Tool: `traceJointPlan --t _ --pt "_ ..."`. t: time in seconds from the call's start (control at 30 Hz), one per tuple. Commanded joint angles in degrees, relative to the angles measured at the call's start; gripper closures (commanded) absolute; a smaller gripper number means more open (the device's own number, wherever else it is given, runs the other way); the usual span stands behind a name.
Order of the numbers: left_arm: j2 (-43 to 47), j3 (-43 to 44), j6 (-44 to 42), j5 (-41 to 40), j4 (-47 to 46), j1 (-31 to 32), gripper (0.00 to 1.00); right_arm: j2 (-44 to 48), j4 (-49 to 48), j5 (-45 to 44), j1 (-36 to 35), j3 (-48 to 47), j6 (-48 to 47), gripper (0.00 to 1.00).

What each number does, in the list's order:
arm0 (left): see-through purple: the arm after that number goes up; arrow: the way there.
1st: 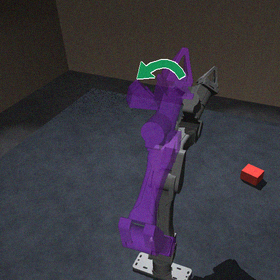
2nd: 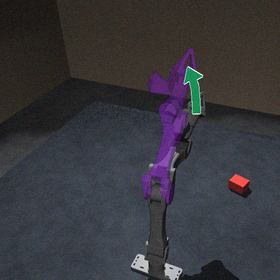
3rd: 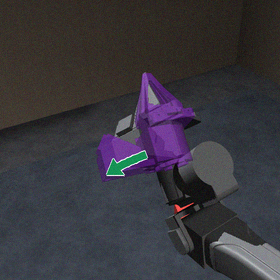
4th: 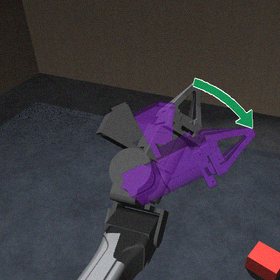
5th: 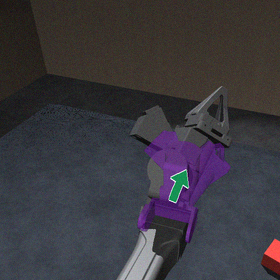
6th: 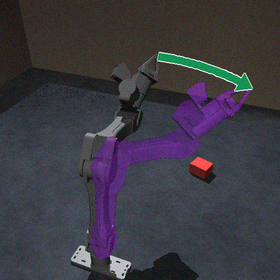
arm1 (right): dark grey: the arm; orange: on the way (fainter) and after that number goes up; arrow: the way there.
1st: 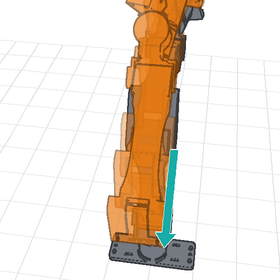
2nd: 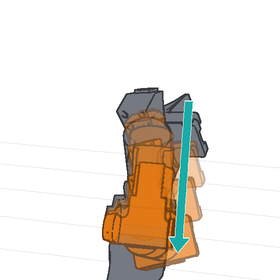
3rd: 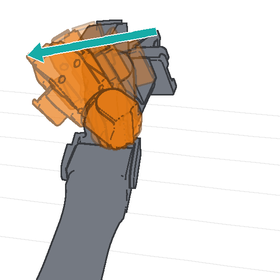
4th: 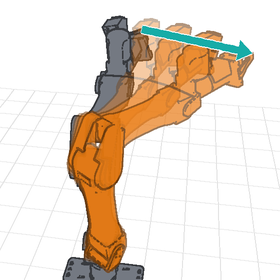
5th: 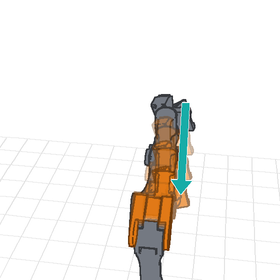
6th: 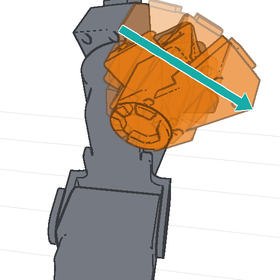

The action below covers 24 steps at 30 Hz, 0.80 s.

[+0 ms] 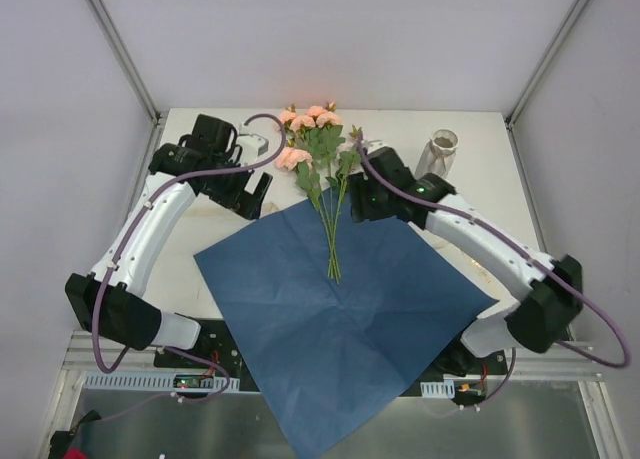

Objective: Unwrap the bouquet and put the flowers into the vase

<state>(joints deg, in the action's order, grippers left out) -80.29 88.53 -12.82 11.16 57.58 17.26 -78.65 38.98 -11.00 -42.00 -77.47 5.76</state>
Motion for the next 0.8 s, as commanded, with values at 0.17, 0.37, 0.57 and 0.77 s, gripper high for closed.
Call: traceJointPlan --t 0.17,0.37,0.57,0.77 --pt "8.6 -16.7 -0.1 -0.3 -6.3 0.3 0.01 -18.8 -14.8 0.0 -0.6 -3.5 -1.1 0.40" --pt "10.1 -22.0 0.3 -5.1 -7.1 0.3 0.01 -27.7 -16.1 -1.6 -0.5 -6.7 0.7 0.46" --pt "11.6 -24.0 0.3 -4.4 -7.5 0.3 0.01 -33.2 -17.8 -2.6 0.5 -7.0 3.3 0.47" --pt "11.2 -24.3 0.6 -2.9 -7.6 0.3 0.01 -35.6 -19.0 -2.7 2.1 -6.7 4.3 0.50"
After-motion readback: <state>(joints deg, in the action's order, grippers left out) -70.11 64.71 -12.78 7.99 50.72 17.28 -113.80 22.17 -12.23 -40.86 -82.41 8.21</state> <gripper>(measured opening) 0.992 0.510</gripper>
